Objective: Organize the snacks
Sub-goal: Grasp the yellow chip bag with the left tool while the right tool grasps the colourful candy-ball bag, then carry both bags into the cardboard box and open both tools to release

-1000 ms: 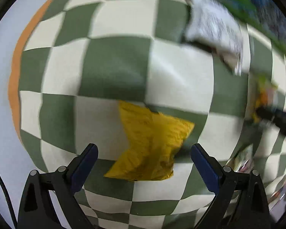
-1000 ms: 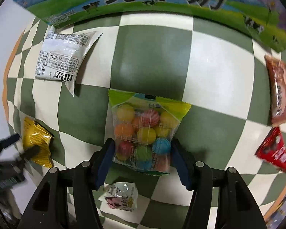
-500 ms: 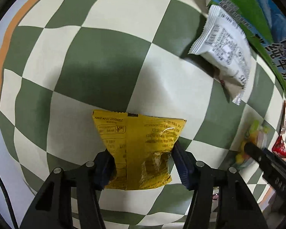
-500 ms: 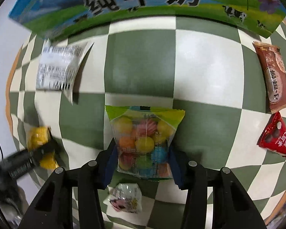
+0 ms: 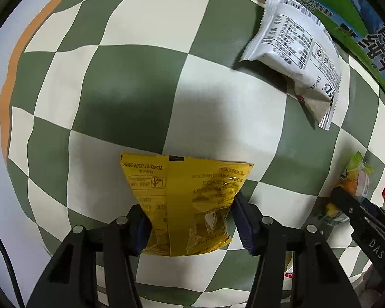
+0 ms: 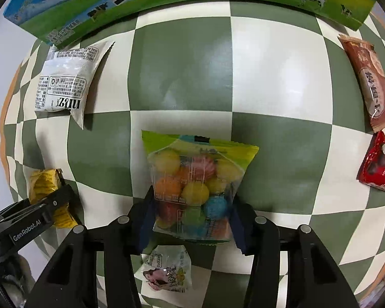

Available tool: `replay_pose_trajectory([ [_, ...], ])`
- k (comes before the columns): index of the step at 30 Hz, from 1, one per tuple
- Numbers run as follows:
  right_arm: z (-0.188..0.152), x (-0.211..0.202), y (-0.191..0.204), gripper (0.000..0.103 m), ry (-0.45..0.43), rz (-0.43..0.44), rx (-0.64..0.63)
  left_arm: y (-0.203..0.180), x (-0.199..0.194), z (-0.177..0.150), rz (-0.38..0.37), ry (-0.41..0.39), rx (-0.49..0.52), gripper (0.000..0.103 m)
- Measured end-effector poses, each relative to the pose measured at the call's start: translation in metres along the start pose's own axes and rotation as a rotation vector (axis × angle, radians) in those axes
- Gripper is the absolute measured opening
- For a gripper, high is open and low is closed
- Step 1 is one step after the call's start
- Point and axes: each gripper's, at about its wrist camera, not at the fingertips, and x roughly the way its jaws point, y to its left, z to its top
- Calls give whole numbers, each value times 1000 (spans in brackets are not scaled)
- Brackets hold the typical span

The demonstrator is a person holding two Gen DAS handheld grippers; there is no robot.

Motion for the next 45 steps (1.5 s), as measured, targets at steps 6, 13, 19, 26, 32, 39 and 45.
replay_pose_trajectory([
  [6,-4,0,-1,51,-10,2,-11,-10,-2,-3,-8,-3,-1,51],
  [13,-22,-43,10,49,-67,85,-42,-27,-55,-10,-108,-43,47,50],
  [19,-15,-118,11,49,-170,174,-67,-63,-153,20,-264,-167,114,50],
  [26,54,-209,10,49,-291,277,-66,-81,-224,111,-301,-272,176,51],
  [32,142,-213,26,49,-305,240,-71,-97,-205,202,-228,-198,189,51],
  [39,194,-177,35,49,-243,181,-70,-100,-150,234,-206,-78,152,51],
  [45,209,-142,34,64,-138,193,-76,-103,-121,233,-227,-4,159,59],
])
